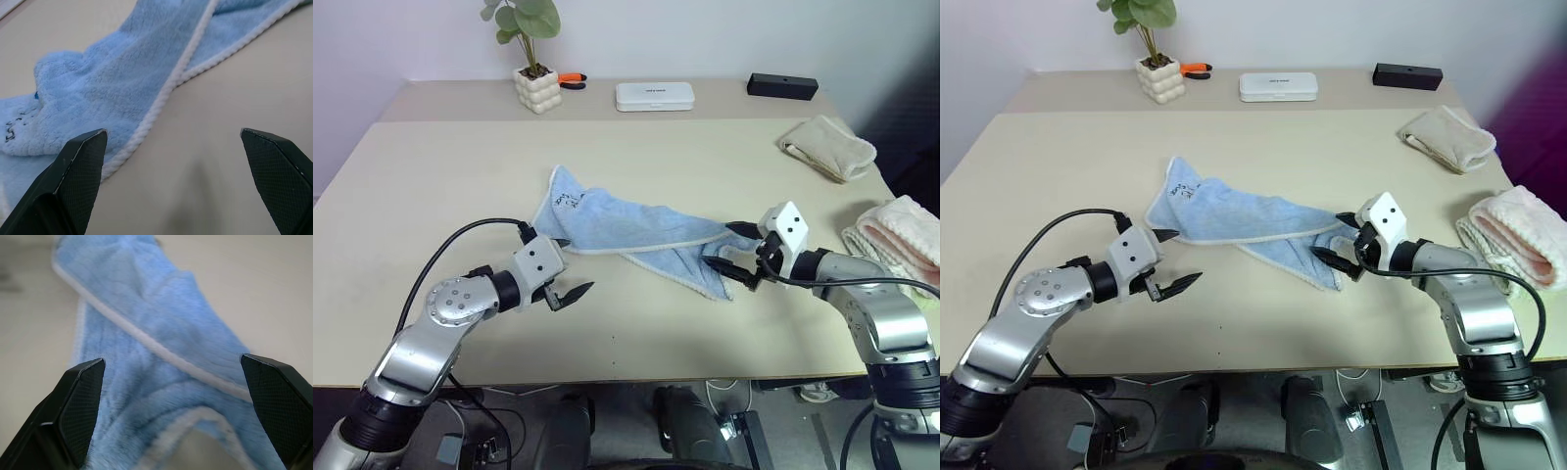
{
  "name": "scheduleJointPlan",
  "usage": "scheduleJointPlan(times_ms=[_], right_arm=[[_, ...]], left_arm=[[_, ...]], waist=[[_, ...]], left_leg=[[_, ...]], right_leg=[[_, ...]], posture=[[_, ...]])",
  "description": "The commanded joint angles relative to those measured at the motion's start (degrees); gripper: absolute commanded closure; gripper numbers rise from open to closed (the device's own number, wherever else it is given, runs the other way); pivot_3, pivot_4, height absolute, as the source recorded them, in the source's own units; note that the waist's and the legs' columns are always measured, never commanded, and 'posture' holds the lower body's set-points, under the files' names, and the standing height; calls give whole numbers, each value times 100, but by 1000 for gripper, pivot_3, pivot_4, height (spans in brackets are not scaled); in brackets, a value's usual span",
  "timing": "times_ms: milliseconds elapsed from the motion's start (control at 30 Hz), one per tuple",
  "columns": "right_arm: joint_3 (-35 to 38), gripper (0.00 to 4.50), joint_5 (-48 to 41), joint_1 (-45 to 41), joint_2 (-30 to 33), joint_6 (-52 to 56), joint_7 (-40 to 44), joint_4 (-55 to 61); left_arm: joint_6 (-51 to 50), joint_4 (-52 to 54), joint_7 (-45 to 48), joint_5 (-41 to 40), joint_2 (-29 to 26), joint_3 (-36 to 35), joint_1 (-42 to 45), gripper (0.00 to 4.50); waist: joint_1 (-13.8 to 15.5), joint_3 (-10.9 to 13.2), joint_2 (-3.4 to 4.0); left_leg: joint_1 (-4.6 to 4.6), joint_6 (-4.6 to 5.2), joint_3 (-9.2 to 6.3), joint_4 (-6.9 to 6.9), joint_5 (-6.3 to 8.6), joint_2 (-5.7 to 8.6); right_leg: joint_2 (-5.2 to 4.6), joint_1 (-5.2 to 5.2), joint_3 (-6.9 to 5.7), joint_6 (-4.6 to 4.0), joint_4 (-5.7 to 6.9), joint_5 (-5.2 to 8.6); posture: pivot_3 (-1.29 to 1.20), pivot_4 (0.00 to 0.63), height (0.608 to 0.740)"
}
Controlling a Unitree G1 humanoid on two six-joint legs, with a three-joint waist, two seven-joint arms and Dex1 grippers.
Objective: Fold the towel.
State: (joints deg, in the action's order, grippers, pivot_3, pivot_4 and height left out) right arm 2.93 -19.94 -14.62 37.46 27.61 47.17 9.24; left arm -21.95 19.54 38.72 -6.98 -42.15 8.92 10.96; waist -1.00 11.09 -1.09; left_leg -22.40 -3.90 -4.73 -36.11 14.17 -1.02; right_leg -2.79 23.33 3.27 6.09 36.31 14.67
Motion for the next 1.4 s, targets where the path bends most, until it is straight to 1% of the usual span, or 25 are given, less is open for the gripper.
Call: scheduleJointPlan(times_ms=[33,133,267,367,500,633,667,733,833,867,933,967,1000,1167,1267,1400], right_arm=[[16,0,2,20,-118,-132,-168,341],[95,0,-86,17,-250,-30,-378,551],[166,0,16,260,-249,-149,-525,617],[141,0,38,252,-299,-191,-618,614],[103,0,83,126,-371,-272,-718,525],[75,0,119,78,-391,-335,-739,469],[76,0,127,79,-388,-349,-737,463],[92,0,134,90,-369,-366,-733,463],[120,0,139,105,-334,-379,-724,466],[128,0,145,114,-321,-382,-718,472],[140,0,160,114,-301,-388,-707,467],[141,0,171,106,-293,-392,-705,458],[147,0,173,111,-285,-394,-702,462],[56,0,486,0,-72,-556,-690,231],[49,0,631,-82,66,-695,-613,81],[-123,0,1157,-142,447,-1155,-485,-298]], left_arm=[[499,-946,-8,541,-21,143,469,44],[1097,-1754,136,753,-110,139,773,44],[1785,-3070,226,925,98,232,1368,44],[2115,-3767,228,1065,230,293,1773,44],[2367,-4466,44,1234,390,264,2166,44],[2559,-4865,-67,1396,508,292,2340,44],[2589,-4886,-90,1420,528,292,2339,570],[2586,-4833,-137,1380,570,207,2292,1310],[2525,-4729,-205,1389,563,128,2218,2776],[2482,-4675,-234,1398,547,98,2177,3330],[2389,-4552,-286,1432,490,52,2089,4257],[2344,-4484,-302,1423,474,19,2048,4418],[2305,-4413,-309,1416,466,-8,2009,4418],[1794,-3285,-143,922,460,-469,1521,4418],[1497,-2379,105,659,264,-721,996,4418],[956,-1394,319,314,2,-1104,307,4418]], waist=[[11,0,1],[8,0,0],[11,-2,3],[11,-5,7],[-4,-8,12],[-6,-9,14],[-11,-10,15],[-12,-10,15],[-26,-10,15],[-28,-10,15],[-33,-10,15],[-33,-10,15],[-32,-10,15],[-16,-9,15],[-25,-7,15],[-21,-7,16]], left_leg=[[-1,0,0,-2,0,0],[-4,0,0,-1,0,1],[0,0,-1,0,0,0],[1,0,0,-3,0,1],[5,1,0,-6,-1,1],[7,1,-1,-7,-1,1],[7,1,-1,-7,-1,1],[8,1,-1,-7,-1,1],[8,1,-1,-7,-1,1],[8,1,-1,-7,-1,1],[8,1,-2,-6,-1,1],[8,1,-2,-5,-1,1],[9,1,-2,-6,-1,1],[7,1,-2,-6,-1,1],[5,1,-2,-5,-1,0],[6,1,-2,-5,-1,0]], right_leg=[[1,0,0,0,1,0],[-2,0,0,1,-3,0],[-1,0,-1,2,2,-1],[-1,-2,0,2,4,-1],[0,-3,0,3,13,-1],[1,-3,0,3,18,-2],[0,-3,0,3,18,-2],[0,-3,0,3,21,-2],[1,0,0,3,30,-2],[1,2,0,3,33,-2],[1,6,0,3,39,-1],[1,7,0,3,41,-1],[1,8,0,3,46,-1],[0,11,0,3,53,0],[-1,16,1,2,55,0],[-1,17,2,1,57,1]], posture=[[0,150,737],[0,150,737],[0,150,737],[0,150,737],[0,150,737],[0,150,737],[0,150,737],[0,150,737],[0,150,737],[0,150,737],[0,150,737],[0,150,737],[0,150,737],[0,150,737],[0,150,737],[0,150,737]])
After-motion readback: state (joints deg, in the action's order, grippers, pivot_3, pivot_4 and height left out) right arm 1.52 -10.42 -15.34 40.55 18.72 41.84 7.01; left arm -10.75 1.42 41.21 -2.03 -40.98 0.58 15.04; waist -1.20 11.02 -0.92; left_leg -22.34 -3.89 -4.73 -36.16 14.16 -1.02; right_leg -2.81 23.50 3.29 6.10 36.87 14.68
